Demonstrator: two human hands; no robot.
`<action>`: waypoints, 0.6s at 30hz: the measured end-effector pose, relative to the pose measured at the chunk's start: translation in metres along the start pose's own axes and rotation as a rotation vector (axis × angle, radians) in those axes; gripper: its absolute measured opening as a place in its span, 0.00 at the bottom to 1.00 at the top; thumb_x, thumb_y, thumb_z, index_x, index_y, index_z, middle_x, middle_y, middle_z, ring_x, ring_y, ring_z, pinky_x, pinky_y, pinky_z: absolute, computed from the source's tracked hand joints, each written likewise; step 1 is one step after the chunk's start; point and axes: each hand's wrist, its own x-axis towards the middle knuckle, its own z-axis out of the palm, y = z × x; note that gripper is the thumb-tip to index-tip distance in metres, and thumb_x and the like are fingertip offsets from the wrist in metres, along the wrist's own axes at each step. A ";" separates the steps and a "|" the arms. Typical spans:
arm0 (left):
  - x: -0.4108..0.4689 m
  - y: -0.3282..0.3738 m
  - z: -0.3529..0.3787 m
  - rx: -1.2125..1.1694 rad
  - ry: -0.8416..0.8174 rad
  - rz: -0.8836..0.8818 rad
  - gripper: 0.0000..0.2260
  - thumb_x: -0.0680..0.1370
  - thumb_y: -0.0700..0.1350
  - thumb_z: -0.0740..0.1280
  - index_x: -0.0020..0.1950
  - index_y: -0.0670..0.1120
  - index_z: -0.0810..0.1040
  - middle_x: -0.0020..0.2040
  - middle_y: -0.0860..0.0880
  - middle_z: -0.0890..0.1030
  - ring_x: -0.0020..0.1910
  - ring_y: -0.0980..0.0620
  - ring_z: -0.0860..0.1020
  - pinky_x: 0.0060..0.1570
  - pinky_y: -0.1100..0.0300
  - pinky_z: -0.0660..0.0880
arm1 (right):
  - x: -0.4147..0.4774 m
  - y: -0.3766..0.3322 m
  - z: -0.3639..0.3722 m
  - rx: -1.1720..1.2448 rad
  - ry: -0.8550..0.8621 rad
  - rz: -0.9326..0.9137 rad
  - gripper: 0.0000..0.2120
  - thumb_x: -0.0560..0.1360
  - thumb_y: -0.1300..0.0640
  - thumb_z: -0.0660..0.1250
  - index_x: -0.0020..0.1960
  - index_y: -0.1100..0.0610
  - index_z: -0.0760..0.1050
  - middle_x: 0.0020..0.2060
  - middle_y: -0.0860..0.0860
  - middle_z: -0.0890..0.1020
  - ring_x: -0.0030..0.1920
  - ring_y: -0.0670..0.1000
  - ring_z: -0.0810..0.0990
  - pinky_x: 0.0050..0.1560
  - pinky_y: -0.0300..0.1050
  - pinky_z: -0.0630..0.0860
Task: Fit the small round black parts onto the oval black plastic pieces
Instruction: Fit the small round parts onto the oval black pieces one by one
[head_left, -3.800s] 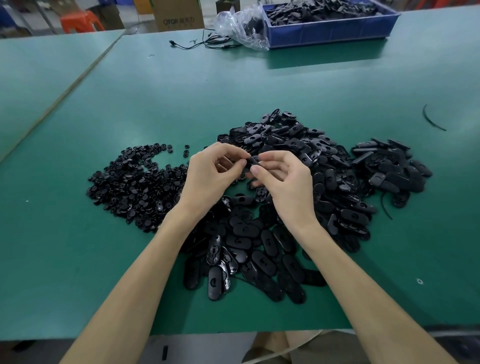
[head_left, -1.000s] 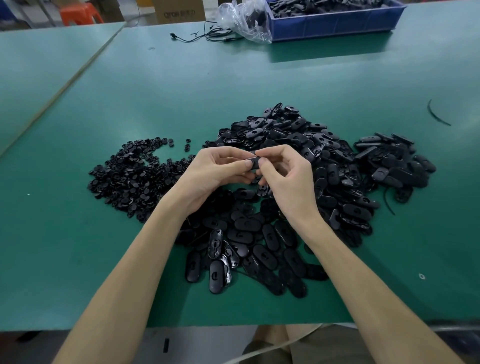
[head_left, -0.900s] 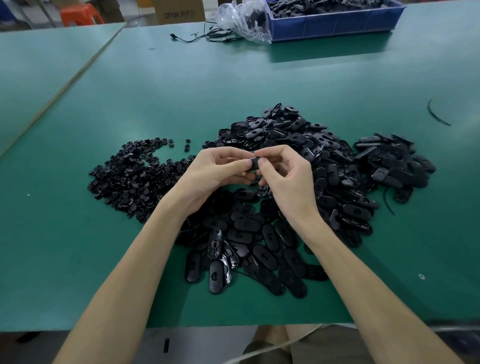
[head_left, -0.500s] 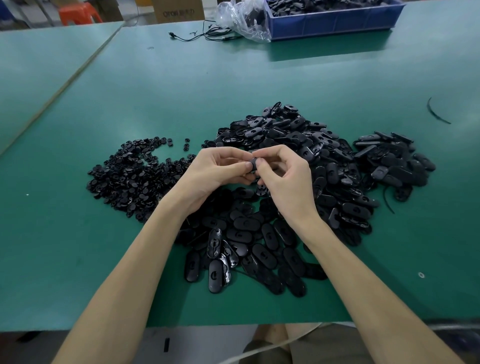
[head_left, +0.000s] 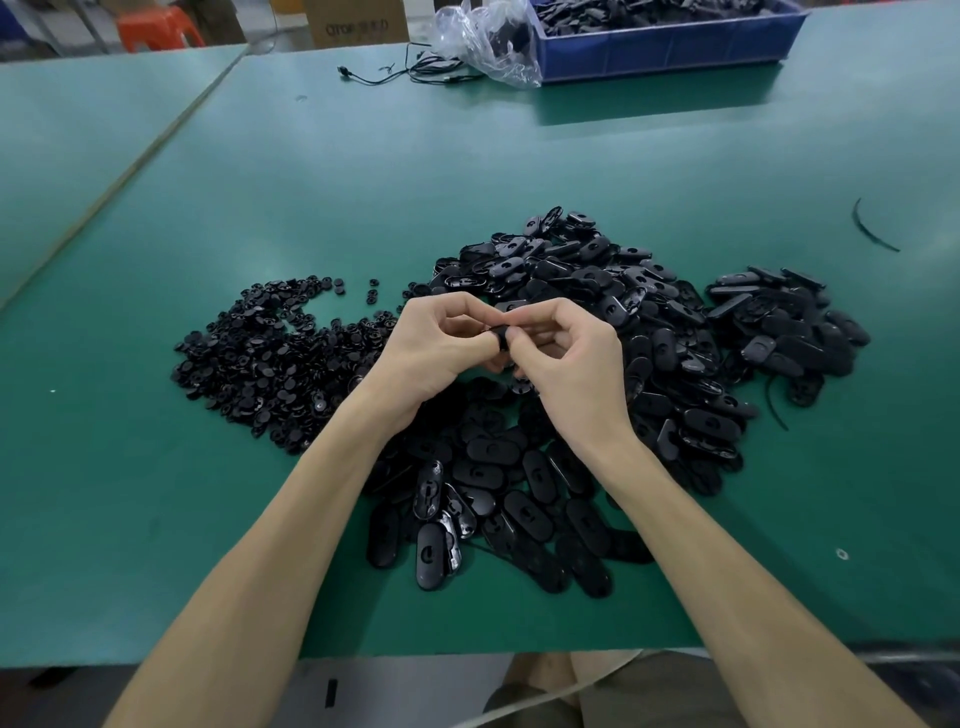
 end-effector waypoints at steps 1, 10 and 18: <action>0.000 0.000 0.000 0.010 0.008 0.006 0.06 0.78 0.30 0.69 0.53 0.35 0.82 0.46 0.32 0.84 0.40 0.43 0.84 0.50 0.55 0.84 | 0.000 0.000 0.000 0.000 0.000 0.002 0.06 0.79 0.65 0.71 0.52 0.56 0.84 0.42 0.50 0.88 0.42 0.51 0.88 0.42 0.43 0.83; 0.001 -0.002 -0.005 -0.078 -0.047 0.006 0.07 0.78 0.33 0.72 0.56 0.35 0.83 0.46 0.37 0.86 0.42 0.47 0.85 0.49 0.58 0.82 | -0.001 -0.004 -0.002 0.051 0.017 0.022 0.07 0.80 0.64 0.70 0.51 0.53 0.84 0.40 0.50 0.87 0.37 0.47 0.85 0.35 0.35 0.77; 0.002 -0.004 -0.007 -0.144 -0.086 0.015 0.08 0.78 0.32 0.72 0.57 0.36 0.84 0.49 0.37 0.87 0.46 0.43 0.87 0.54 0.54 0.83 | -0.001 -0.005 -0.003 0.043 0.046 0.019 0.06 0.80 0.64 0.70 0.51 0.55 0.83 0.39 0.50 0.87 0.35 0.46 0.85 0.35 0.35 0.77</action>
